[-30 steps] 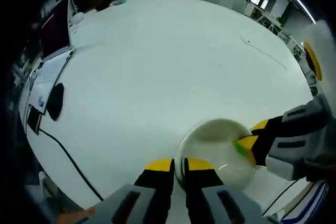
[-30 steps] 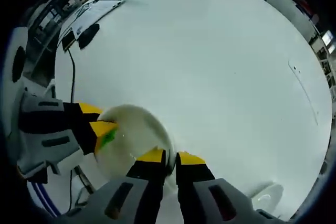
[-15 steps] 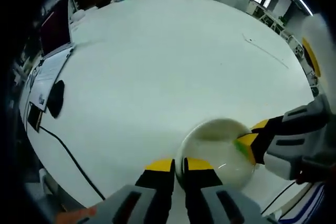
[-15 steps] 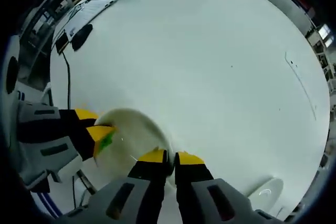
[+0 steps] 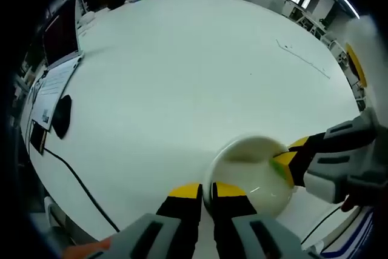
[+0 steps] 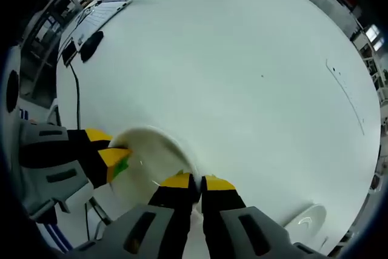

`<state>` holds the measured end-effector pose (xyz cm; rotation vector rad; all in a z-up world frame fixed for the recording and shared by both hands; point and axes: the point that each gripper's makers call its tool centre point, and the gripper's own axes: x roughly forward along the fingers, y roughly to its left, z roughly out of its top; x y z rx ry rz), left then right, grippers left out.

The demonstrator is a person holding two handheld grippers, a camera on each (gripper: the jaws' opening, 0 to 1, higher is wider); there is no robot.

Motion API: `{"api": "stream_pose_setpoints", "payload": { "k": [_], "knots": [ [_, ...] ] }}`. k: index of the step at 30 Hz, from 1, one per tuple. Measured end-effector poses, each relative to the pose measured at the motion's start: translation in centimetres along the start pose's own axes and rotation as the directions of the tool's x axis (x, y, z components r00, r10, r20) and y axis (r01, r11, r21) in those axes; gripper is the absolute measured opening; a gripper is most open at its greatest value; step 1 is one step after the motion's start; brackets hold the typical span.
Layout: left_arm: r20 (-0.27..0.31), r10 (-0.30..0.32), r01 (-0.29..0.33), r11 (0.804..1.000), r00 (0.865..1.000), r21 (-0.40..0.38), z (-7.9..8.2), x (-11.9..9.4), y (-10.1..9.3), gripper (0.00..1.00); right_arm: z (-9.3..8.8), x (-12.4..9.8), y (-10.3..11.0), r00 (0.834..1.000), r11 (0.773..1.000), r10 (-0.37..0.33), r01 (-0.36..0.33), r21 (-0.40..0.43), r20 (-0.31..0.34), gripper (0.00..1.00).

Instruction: Tidy tabletop coffee trays, cups and spoons，present forward

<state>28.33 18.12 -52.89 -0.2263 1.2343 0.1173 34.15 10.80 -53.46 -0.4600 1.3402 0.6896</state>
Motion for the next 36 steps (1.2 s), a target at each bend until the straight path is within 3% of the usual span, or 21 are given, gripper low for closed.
{"api": "stream_pose_setpoints", "payload": {
  "k": [11, 13, 22, 30, 35, 36],
  "knots": [
    [-0.011, -0.012, 0.012, 1.0, 1.0, 0.02, 1.2, -0.5, -0.6, 0.09, 0.6, -0.9, -0.7, 1.0, 1.0, 0.002, -0.002, 0.011, -0.011, 0.05],
    [-0.009, -0.011, 0.011, 1.0, 1.0, 0.029, 0.4, -1.0, -1.3, 0.09, 0.4, -1.3, -0.9, 1.0, 1.0, -0.007, 0.007, 0.005, -0.01, 0.06],
    [0.002, -0.029, 0.029, 0.998, 1.0, 0.054, 2.1, -1.7, -2.6, 0.09, -0.3, -2.9, -2.3, 1.0, 0.999, -0.023, 0.023, 0.022, -0.005, 0.06],
    [0.011, -0.058, 0.056, 0.993, 0.998, 0.106, 2.2, -2.4, -6.2, 0.09, -2.9, -5.1, -4.8, 0.999, 0.997, -0.05, 0.05, 0.06, -0.004, 0.06],
    [0.015, -0.086, 0.083, 0.986, 0.996, 0.142, 3.5, -2.3, -8.8, 0.09, -3.7, -6.2, -7.5, 0.998, 0.993, -0.066, 0.066, 0.096, -0.002, 0.06],
    [0.016, -0.089, 0.085, 0.985, 0.996, 0.15, 2.8, -2.6, -9.6, 0.09, -4.0, -6.4, -8.0, 0.998, 0.992, -0.068, 0.068, 0.104, 0.004, 0.06]
  ]
}}
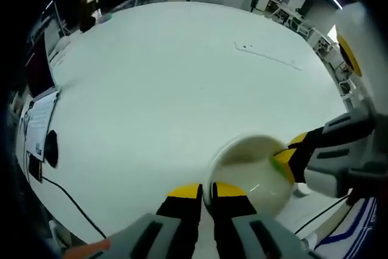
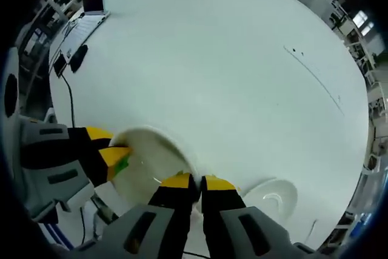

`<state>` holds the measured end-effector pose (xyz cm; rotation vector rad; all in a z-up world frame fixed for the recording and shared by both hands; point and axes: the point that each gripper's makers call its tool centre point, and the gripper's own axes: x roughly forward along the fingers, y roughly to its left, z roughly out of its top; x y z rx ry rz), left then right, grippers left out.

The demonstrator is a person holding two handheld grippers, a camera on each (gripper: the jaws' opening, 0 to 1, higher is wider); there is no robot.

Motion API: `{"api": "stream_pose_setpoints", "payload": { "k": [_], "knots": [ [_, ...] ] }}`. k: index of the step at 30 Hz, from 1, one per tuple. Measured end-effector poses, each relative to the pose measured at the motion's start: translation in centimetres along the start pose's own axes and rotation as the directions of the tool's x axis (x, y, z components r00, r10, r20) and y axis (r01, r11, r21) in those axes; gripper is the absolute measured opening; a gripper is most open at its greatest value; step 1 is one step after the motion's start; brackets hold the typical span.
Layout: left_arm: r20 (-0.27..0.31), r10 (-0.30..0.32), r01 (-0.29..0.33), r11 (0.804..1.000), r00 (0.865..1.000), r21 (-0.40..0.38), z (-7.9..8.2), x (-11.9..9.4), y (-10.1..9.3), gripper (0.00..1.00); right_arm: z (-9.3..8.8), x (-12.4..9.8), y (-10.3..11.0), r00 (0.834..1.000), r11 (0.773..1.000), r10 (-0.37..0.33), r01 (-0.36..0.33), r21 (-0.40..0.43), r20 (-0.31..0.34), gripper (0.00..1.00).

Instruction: Tidy tabletop coffee trays, cups and spoons，present forward

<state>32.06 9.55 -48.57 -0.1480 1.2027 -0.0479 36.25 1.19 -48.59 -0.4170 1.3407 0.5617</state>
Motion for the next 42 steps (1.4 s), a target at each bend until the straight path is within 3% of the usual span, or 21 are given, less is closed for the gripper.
{"api": "stream_pose_setpoints", "payload": {
  "k": [3, 6, 13, 23, 33, 38, 42],
  "knots": [
    [-0.002, -0.011, 0.011, 0.999, 1.0, 0.034, 0.2, 0.1, -2.0, 0.09, -0.3, -0.4, -1.8, 1.0, 1.0, -0.009, 0.009, 0.023, -0.009, 0.06],
    [-0.001, -0.025, 0.025, 0.998, 1.0, 0.063, 1.6, 0.6, -3.3, 0.09, -1.1, -0.9, -3.5, 1.0, 0.999, -0.023, 0.023, 0.043, -0.013, 0.06],
    [-0.013, -0.055, 0.056, 0.992, 0.998, 0.115, 0.7, 0.9, -8.1, 0.09, -4.1, -1.7, -7.1, 0.999, 0.994, -0.035, 0.037, 0.106, -0.017, 0.06],
    [-0.052, -0.095, 0.103, 0.978, 0.994, 0.184, 2.0, 3.2, -13.1, 0.09, -8.7, -1.8, -11.5, 0.998, 0.982, -0.035, 0.042, 0.185, -0.044, 0.06],
    [-0.089, -0.117, 0.134, 0.963, 0.989, 0.232, -0.8, 3.7, -17.4, 0.09, -11.7, -1.6, -14.2, 0.996, 0.972, -0.032, 0.05, 0.228, -0.08, 0.06],
    [-0.109, -0.119, 0.143, 0.958, 0.987, 0.25, -2.8, 3.8, -18.6, 0.09, -12.1, -0.9, -15.3, 0.996, 0.969, -0.017, 0.038, 0.244, -0.089, 0.06],
    [-0.121, -0.117, 0.144, 0.956, 0.986, 0.255, -2.7, 4.4, -18.9, 0.09, -12.3, -0.3, -15.7, 0.995, 0.968, -0.008, 0.033, 0.25, -0.102, 0.06]
  ]
}}
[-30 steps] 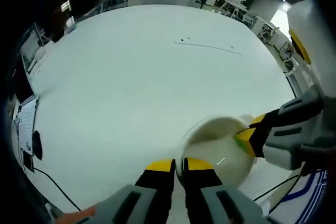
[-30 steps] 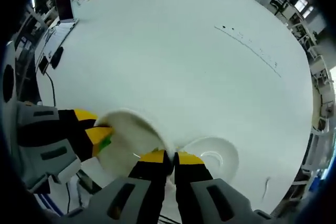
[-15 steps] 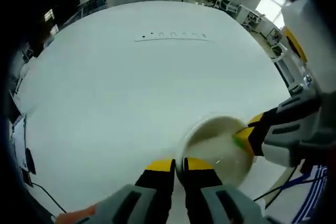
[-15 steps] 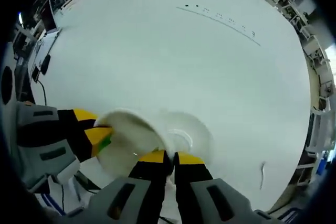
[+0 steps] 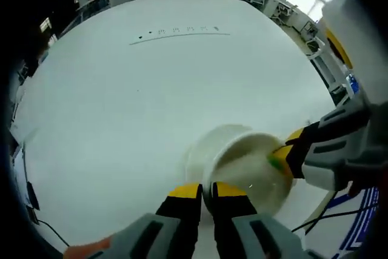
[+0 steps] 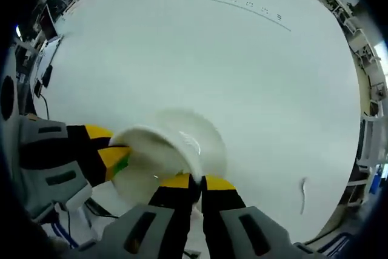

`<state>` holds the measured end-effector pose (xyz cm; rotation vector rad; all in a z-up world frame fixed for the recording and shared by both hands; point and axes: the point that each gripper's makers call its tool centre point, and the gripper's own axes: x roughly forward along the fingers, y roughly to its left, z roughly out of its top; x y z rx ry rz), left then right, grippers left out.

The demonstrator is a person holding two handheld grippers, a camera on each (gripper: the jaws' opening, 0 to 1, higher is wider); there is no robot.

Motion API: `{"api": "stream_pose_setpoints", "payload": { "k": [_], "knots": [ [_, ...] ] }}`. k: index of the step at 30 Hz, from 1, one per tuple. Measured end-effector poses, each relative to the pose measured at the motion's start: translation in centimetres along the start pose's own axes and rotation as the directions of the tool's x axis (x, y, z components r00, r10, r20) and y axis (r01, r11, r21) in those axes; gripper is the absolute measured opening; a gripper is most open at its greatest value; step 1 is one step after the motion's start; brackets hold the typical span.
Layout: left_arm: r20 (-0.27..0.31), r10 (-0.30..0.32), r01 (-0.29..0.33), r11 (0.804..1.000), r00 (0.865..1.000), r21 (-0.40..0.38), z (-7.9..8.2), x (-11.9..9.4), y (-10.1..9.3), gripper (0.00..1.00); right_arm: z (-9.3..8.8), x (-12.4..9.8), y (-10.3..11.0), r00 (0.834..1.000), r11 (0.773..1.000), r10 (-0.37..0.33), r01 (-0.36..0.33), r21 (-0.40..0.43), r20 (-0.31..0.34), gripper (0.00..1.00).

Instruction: Tidy tabletop coffee trays, cups and spoons，present forward

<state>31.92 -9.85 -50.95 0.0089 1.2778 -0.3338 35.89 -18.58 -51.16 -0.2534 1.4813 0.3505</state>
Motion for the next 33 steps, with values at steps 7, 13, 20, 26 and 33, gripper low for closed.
{"api": "stream_pose_setpoints", "payload": {
  "k": [7, 13, 20, 26, 33],
  "knots": [
    [-0.024, -0.005, 0.005, 1.0, 1.0, -0.002, 0.8, 1.1, 0.6, 0.09, -0.4, 0.9, 0.0, 1.0, 1.0, 0.01, -0.01, 0.0, -0.018, 0.06],
    [-0.036, -0.016, 0.015, 1.0, 0.999, -0.01, 0.6, 1.4, 0.4, 0.09, -0.6, 1.2, -0.2, 0.999, 1.0, 0.017, -0.017, 0.006, -0.033, 0.06],
    [-0.031, -0.036, 0.035, 0.999, 0.999, -0.032, 1.2, 1.6, 0.4, 0.1, -0.3, 1.6, -0.7, 0.999, 1.0, 0.025, -0.024, 0.016, -0.026, 0.06],
    [-0.017, -0.048, 0.048, 0.998, 0.999, -0.047, 1.3, 1.7, 0.2, 0.11, -0.6, 1.9, -0.6, 1.0, 1.0, 0.026, -0.026, 0.009, -0.004, 0.06],
    [0.009, -0.055, 0.055, 0.998, 0.998, -0.014, 1.5, 2.0, -0.1, 0.12, -0.3, 1.9, -0.6, 0.999, 0.999, 0.025, -0.023, -0.035, 0.04, 0.07]
  ]
}}
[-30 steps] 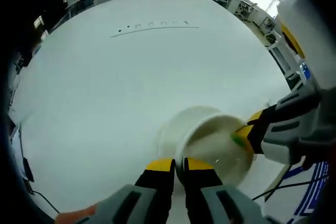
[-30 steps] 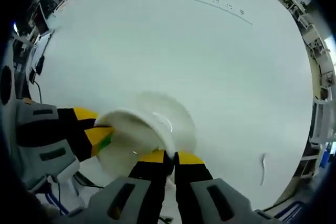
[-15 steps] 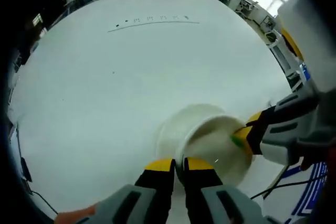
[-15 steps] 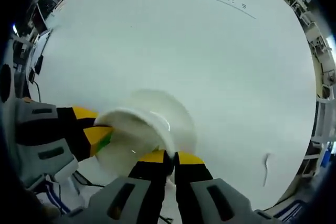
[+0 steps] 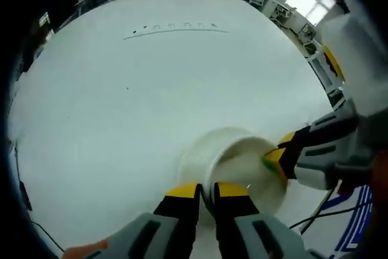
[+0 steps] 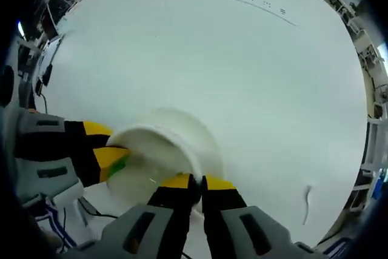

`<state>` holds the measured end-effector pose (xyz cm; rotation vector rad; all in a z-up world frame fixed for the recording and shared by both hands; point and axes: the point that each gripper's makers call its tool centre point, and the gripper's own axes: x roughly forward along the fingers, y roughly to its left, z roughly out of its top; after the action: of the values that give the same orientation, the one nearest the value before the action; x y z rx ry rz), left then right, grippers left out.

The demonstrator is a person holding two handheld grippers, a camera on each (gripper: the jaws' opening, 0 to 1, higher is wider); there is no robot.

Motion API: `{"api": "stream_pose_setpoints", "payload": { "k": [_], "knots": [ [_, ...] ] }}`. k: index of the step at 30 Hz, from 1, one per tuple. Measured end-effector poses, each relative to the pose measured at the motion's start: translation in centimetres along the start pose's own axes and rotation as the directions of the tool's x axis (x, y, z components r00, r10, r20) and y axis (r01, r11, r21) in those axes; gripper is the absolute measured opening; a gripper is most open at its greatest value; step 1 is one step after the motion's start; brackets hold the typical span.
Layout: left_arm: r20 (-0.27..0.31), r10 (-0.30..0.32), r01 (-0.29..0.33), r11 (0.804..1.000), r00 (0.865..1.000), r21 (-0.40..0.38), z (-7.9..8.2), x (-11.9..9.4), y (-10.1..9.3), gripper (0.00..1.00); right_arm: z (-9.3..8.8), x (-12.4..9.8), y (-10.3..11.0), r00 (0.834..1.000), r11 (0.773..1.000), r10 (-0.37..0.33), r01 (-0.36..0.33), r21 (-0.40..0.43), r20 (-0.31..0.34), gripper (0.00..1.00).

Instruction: Tidy tabletop coffee trays, cups and spoons，present forward

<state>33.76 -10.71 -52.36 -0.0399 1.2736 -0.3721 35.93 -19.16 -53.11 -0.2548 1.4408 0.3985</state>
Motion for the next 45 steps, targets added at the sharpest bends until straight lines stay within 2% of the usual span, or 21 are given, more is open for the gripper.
{"api": "stream_pose_setpoints", "payload": {
  "k": [7, 8, 10, 15, 16, 18, 20, 23, 25, 26, 28, 30, 32, 37, 39, 40, 41, 42, 43, 44, 45],
  "knots": [
    [0.045, -0.007, 0.005, 0.998, 0.999, 0.059, -0.1, -0.1, -0.2, 0.13, 0.9, 0.2, 0.2, 0.99, 0.989, -0.004, 0.025, -0.145, 0.14, 0.09],
    [0.056, -0.012, 0.008, 0.998, 0.998, 0.064, -0.1, -0.2, -0.2, 0.13, 1.0, 0.2, 0.1, 0.989, 0.989, -0.005, 0.026, -0.142, 0.149, 0.09],
    [0.112, -0.02, 0.009, 0.996, 0.994, 0.092, 1.3, -0.4, 0.2, 0.12, 0.8, 0.2, 0.3, 0.984, 0.985, 0.005, 0.026, -0.17, 0.18, 0.09],
    [0.163, -0.049, 0.029, 0.992, 0.985, 0.124, 1.3, -1.7, -0.3, 0.14, 0.7, -0.8, 1.2, 0.968, 0.98, 0.069, -0.021, -0.196, 0.243, 0.16],
    [0.191, -0.064, 0.036, 0.989, 0.979, 0.147, 2.0, -1.8, -0.3, 0.14, 0.9, -1.1, 1.3, 0.961, 0.979, 0.079, -0.026, -0.2, 0.265, 0.17],
    [0.199, -0.07, 0.042, 0.989, 0.978, 0.141, 2.4, -2.0, -0.1, 0.15, 0.9, -1.6, 1.2, 0.959, 0.979, 0.085, -0.029, -0.204, 0.271, 0.18],
    [0.212, -0.073, 0.042, 0.988, 0.975, 0.147, 2.2, -2.3, -0.1, 0.15, 0.8, -2.3, 1.1, 0.947, 0.975, 0.088, -0.019, -0.222, 0.308, 0.18],
    [0.259, -0.091, 0.042, 0.982, 0.961, 0.187, 3.1, -2.6, 0.3, 0.15, 1.2, -3.4, 1.2, 0.922, 0.973, 0.11, -0.023, -0.231, 0.371, 0.19],
    [0.346, -0.124, 0.045, 0.973, 0.93, 0.227, 4.2, -3.4, 0.2, 0.16, 1.1, -4.4, 1.3, 0.905, 0.971, 0.128, -0.03, -0.237, 0.407, 0.19],
    [0.357, -0.123, 0.043, 0.973, 0.926, 0.225, 4.3, -3.6, 0.3, 0.17, 1.2, -4.8, 1.4, 0.891, 0.969, 0.134, -0.026, -0.246, 0.434, 0.19],
    [0.416, -0.177, 0.061, 0.959, 0.892, 0.277, 4.2, -4.8, -0.7, 0.19, 1.1, -5.9, 1.3, 0.866, 0.967, 0.147, -0.024, -0.253, 0.479, 0.2],
    [0.451, -0.197, 0.074, 0.959, 0.871, 0.275, 3.6, -5.7, -0.9, 0.19, 0.8, -7.1, 1.5, 0.834, 0.964, 0.175, -0.037, -0.262, 0.524, 0.2],
    [0.483, -0.228, 0.091, 0.953, 0.846, 0.291, 3.1, -6.5, -1.0, 0.19, 0.3, -8.6, 1.7, 0.788, 0.965, 0.206, -0.065, -0.255, 0.58, 0.2],
    [0.587, -0.227, 0.023, 0.942, 0.777, 0.334, 1.9, -8.9, 0.0, 0.19, -1.8, -12.6, 1.7, 0.67, 0.964, 0.247, -0.094, -0.25, 0.7, 0.2],
    [0.627, -0.244, 0.016, 0.938, 0.739, 0.347, 1.5, -10.0, 0.0, 0.19, -2.4, -14.0, 1.2, 0.63, 0.967, 0.241, -0.089, -0.24, 0.738, 0.2],
    [0.632, -0.244, 0.005, 0.935, 0.736, 0.354, 1.3, -10.4, 0.4, 0.19, -2.7, -15.0, 1.0, 0.595, 0.967, 0.237, -0.073, -0.243, 0.768, 0.2],
    [0.643, -0.24, -0.014, 0.932, 0.727, 0.363, 1.5, -10.7, 0.7, 0.19, -3.0, -16.1, 0.7, 0.55, 0.968, 0.233, -0.053, -0.246, 0.802, 0.2],
    [0.656, -0.243, -0.022, 0.93, 0.714, 0.368, 1.2, -11.1, 0.8, 0.19, -3.8, -16.9, 0.7, 0.534, 0.965, 0.239, -0.041, -0.257, 0.811, 0.2],
    [0.666, -0.25, -0.02, 0.929, 0.703, 0.37, 0.7, -11.5, 0.8, 0.19, -4.0, -17.8, 0.5, 0.499, 0.964, 0.24, -0.023, -0.264, 0.833, 0.2],
    [0.678, -0.247, -0.03, 0.929, 0.693, 0.369, 0.3, -11.9, 1.1, 0.19, -4.4, -18.4, 0.2, 0.476, 0.968, 0.231, -0.02, -0.252, 0.849, 0.2],
    [0.701, -0.235, -0.047, 0.933, 0.673, 0.358, 0.2, -12.4, 1.4, 0.19, -4.7, -18.8, -0.1, 0.468, 0.965, 0.238, -0.014, -0.262, 0.851, 0.2]
  ]
}}
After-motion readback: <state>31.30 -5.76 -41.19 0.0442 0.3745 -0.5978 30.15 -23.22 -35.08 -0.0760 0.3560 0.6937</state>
